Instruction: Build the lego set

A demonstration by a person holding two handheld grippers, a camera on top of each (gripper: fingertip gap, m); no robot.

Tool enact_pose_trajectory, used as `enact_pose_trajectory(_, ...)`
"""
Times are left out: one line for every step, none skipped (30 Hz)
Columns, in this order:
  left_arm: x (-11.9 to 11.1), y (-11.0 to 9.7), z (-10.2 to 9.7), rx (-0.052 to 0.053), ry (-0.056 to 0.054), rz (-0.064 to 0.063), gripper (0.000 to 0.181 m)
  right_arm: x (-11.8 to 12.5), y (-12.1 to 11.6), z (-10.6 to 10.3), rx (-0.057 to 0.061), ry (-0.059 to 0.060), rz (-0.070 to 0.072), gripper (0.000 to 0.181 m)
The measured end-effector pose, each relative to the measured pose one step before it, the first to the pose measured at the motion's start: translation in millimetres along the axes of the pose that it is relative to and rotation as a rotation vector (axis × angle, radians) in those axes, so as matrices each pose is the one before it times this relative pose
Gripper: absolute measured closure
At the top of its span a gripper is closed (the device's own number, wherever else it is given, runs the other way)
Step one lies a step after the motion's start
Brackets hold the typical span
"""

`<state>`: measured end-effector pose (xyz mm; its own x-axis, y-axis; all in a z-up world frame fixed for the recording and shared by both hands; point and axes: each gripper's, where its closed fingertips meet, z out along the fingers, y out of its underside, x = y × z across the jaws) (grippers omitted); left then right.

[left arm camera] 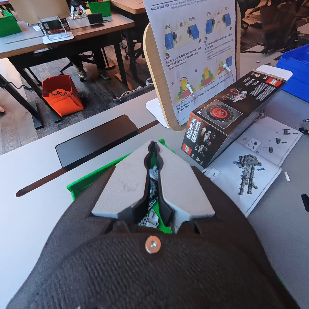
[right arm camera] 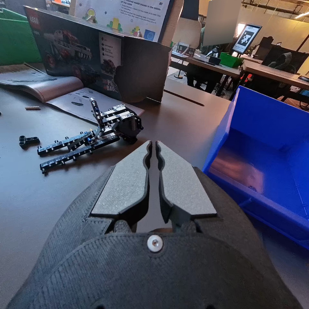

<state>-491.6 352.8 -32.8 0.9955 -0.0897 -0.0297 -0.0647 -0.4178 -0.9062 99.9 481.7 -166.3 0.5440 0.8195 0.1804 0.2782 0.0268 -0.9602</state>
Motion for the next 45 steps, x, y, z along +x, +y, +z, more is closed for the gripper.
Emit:
enact_pose_trajectory(0.27, 0.15, 0.18, -0.0003, -0.0003, 0.0012, 0.181, -0.02, 0.06, 0.16, -0.0008, -0.0001, -0.0003, 0.181)
enact_pose_trajectory(0.4, -0.35, 0.16, 0.0027, 0.0028, -0.0044, 0.181, -0.16, 0.02, 0.0, -0.0003, -0.0004, -0.0005, 0.181)
enact_pose_trajectory(0.3, -0.5, 0.14, 0.0032, 0.0037, -0.0054, 0.175, -0.13, -0.03, 0.08, 0.0, -0.0008, -0.0004, 0.18)
enact_pose_trajectory(0.66, -0.01, 0.04, -0.0011, 0.0063, -0.0015, 0.181, -0.07, -0.02, 0.02, -0.0001, 0.0002, -0.0005, 0.18)
enact_pose_trajectory(0.01, 0.79, 0.25, -0.0044, 0.0, 0.005, 0.181, -0.09, 0.0, 0.07, -0.0004, 0.0004, -0.0008, 0.18)
enact_pose_trajectory(-0.24, 1.24, 0.37, -0.0073, -0.0054, 0.0088, 0.181, -0.09, 0.13, 0.13, -0.0006, -0.0002, -0.0008, 0.18)
enact_pose_trajectory(0.2, 0.23, 0.08, -0.0019, -0.0035, 0.0055, 0.181, -0.03, 0.07, 0.03, -0.0007, -0.0001, -0.0005, 0.179)
enact_pose_trajectory(0.55, -1.04, -0.03, 0.0056, 0.0, -0.0033, 0.181, -0.13, 0.02, 0.12, -0.0005, -0.0003, -0.0004, 0.179)
enact_pose_trajectory(0.79, -1.61, -0.26, 0.0079, 0.0031, -0.0077, 0.179, -0.01, 0.01, -0.01, -0.0001, -0.0001, 0.0, 0.179)
enact_pose_trajectory(1.03, -0.71, -0.16, 0.0032, 0.0071, -0.0048, 0.173, -0.04, -0.02, 0.01, 0.0001, -0.0001, 0.0004, 0.179)
enact_pose_trajectory(1.21, 0.43, 0.24, -0.0041, 0.0072, 0.0034, 0.181, -0.08, -0.03, 0.02, 0.0002, -0.0005, 0.0001, 0.179)
enact_pose_trajectory(0.02, 1.82, 0.93, -0.011, -0.0037, 0.009, 0.181, -0.02, -0.01, 0.0, 0.0001, -0.0001, 0.0, 0.178)
enact_pose_trajectory(-0.45, 2.38, 1.34, -0.0146, -0.01, 0.0124, 0.181, -0.19, -0.03, 0.02, 0.0, -0.0005, -0.0003, 0.178)
enact_pose_trajectory(0.21, 1.07, 1.35, -0.007, -0.008, 0.0108, 0.181, -0.34, -0.03, 0.08, 0.0, -0.0022, -0.0004, 0.177)
enact_pose_trajectory(1.68, -0.17, 0.83, -0.0012, 0.002, 0.003, 0.181, -0.21, 0.1, 0.07, -0.0009, -0.0015, 0.0004, 0.175)
enact_pose_trajectory(3.13, -0.99, 0.29, 0.0028, 0.0113, -0.0016, 0.181, -0.12, 0.14, 0.17, -0.0012, -0.0016, 0.0013, 0.174)
enact_pose_trajectory(3.55, -1.33, -0.51, 0.0045, 0.0143, 0.0009, 0.18, 0.05, 0.1, 0.13, -0.0006, -0.0007, 0.0014, 0.172)
enact_pose_trajectory(2.78, -0.9, -0.66, 0.0023, 0.0095, 0.0041, 0.173, 0.14, -0.08, -0.14, 0.0008, 0.0017, -0.0002, 0.171)
enact_pose_trajectory(1.45, -1.21, -0.78, 0.0047, 0.0004, 0.0055, 0.179, -0.16, -0.47, -0.41, 0.0034, 0.0025, -0.0038, 0.171)
enact_pose_trajectory(1.57, -1.41, -0.41, 0.0078, 0.0003, 0.0081, 0.181, -0.62, -0.68, -0.35, 0.005, 0.0008, -0.0071, 0.171)
enact_pose_trajectory(2.22, -0.41, 0.34, -0.001, 0.0035, 0.0056, 0.181, -0.83, -0.47, -0.26, 0.0028, 0.0001, -0.0077, 0.171)
enact_pose_trajectory(1.92, 0.3, 0.83, -0.0048, 0.0004, 0.0027, 0.181, -0.68, 0.15, 0.11, -0.0013, -0.0005, -0.0054, 0.171)
enact_pose_trajectory(2.06, 0.04, 0.94, -0.0022, -0.0025, 0.0025, 0.181, -0.63, 0.24, 0.35, -0.0027, -0.0019, -0.0035, 0.171)
enact_pose_trajectory(2.62, -0.33, 0.84, -0.0016, 0.0002, -0.0002, 0.181, -0.57, 0.24, 0.35, -0.0025, -0.0022, -0.0031, 0.171)
enact_pose_trajectory(5.02, -1.46, 0.35, 0.0034, 0.0113, 0.001, 0.181, -0.69, 0.08, 0.17, -0.0011, -0.0028, -0.0033, 0.171)
enact_pose_trajectory(7.93, -2.15, -0.13, 0.0059, 0.0248, 0.0087, 0.174, -0.75, -0.04, 0.05, 0.0002, -0.0032, -0.0029, 0.171)
enact_pose_trajectory(8.39, -2.71, -0.61, 0.0056, 0.0207, 0.0086, 0.171, -0.6, -0.19, -0.08, 0.0012, -0.0034, -0.0017, 0.171)
enact_pose_trajectory(8.32, -3.65, -0.73, 0.0082, 0.0125, 0.008, 0.172, -0.37, -0.18, -0.1, 0.0017, -0.0031, -0.0006, 0.171)
enact_pose_trajectory(9.74, -4.08, -0.75, 0.0081, 0.013, 0.0102, 0.172, -0.46, -0.35, -0.14, 0.0021, -0.0032, -0.0003, 0.171)
enact_pose_trajectory(12.17, -4.23, -0.73, 0.0068, 0.0182, 0.0146, 0.172, -0.26, -0.15, -0.06, 0.0015, -0.0026, -0.0001, 0.171)
enact_pose_trajectory(14.45, -4.65, -0.22, 0.0073, 0.021, 0.0202, 0.172, -0.48, -0.09, 0.05, 0.0007, -0.0036, -0.0003, 0.171)
enact_pose_trajectory(15.91, -4.62, 0.62, 0.0098, 0.0209, 0.0273, 0.173, -0.53, -0.02, 0.01, 0.0002, -0.0041, -0.0006, 0.171)
enact_pose_trajectory(16.35, -3.62, 1.96, 0.0058, 0.0184, 0.0336, 0.174, -0.54, -0.03, 0.15, -0.0002, -0.0036, -0.0009, 0.171)
enact_pose_trajectory(15.2, -1.31, 3.68, -0.0072, 0.0121, 0.0383, 0.177, -0.44, -0.01, 0.0, 0.0001, -0.0035, -0.0007, 0.171)
enact_pose_trajectory(12.94, -0.29, 5.34, -0.0114, 0.0038, 0.0317, 0.181, -0.37, 0.08, 0.09, 0.0002, -0.0032, -0.0003, 0.171)
enact_pose_trajectory(12.41, 1.28, 6.79, -0.0174, 0.009, 0.0257, 0.181, -0.4, -0.12, -0.13, 0.0012, -0.0032, -0.0006, 0.171)
enact_pose_trajectory(11.2, 4.2, 7.6, -0.0358, 0.0141, 0.0253, 0.181, -0.52, -0.48, -0.26, 0.0032, -0.0033, -0.0016, 0.171)
enact_pose_trajectory(8.57, 5.32, 7.69, -0.0407, 0.0102, 0.0251, 0.181, -0.6, -0.52, -0.47, 0.0044, -0.0031, -0.0025, 0.171)
enact_pose_trajectory(4.79, 4.69, 7.01, -0.0318, -0.0007, 0.0221, 0.181, -1.99, -0.76, -0.63, 0.0056, -0.0106, -0.0059, 0.168)
enact_pose_trajectory(2.11, 3.77, 5.88, -0.0225, -0.0053, 0.017, 0.181, -4.29, -1.69, -0.95, 0.0122, -0.0234, -0.0089, 0.164)
enact_pose_trajectory(0.53, 3.71, 4.44, -0.0183, -0.0027, 0.0102, 0.181, -4.73, -2.35, -1.23, 0.0156, -0.0245, -0.0091, 0.162)
enact_pose_trajectory(-1.39, 2.95, 2.87, -0.0133, -0.0043, 0.0011, 0.181, -4.51, -2.26, -1.18, 0.0152, -0.0224, -0.009, 0.162)
enact_pose_trajectory(-2.52, 1.99, 1.47, -0.0064, -0.0037, -0.0052, 0.18, -3.51, -1.56, -0.84, 0.0106, -0.0171, -0.0066, 0.161)
enact_pose_trajectory(-2.66, 0.83, 0.46, 0.0019, 0.0007, -0.0098, 0.179, -3.03, -1.07, -0.55, 0.0063, -0.0155, -0.003, 0.16)
enact_pose_trajectory(-2.49, 0.57, 0.59, 0.0049, 0.0057, -0.0141, 0.179, -2.9, -1.09, -0.37, 0.0056, -0.016, 0.0023, 0.159)
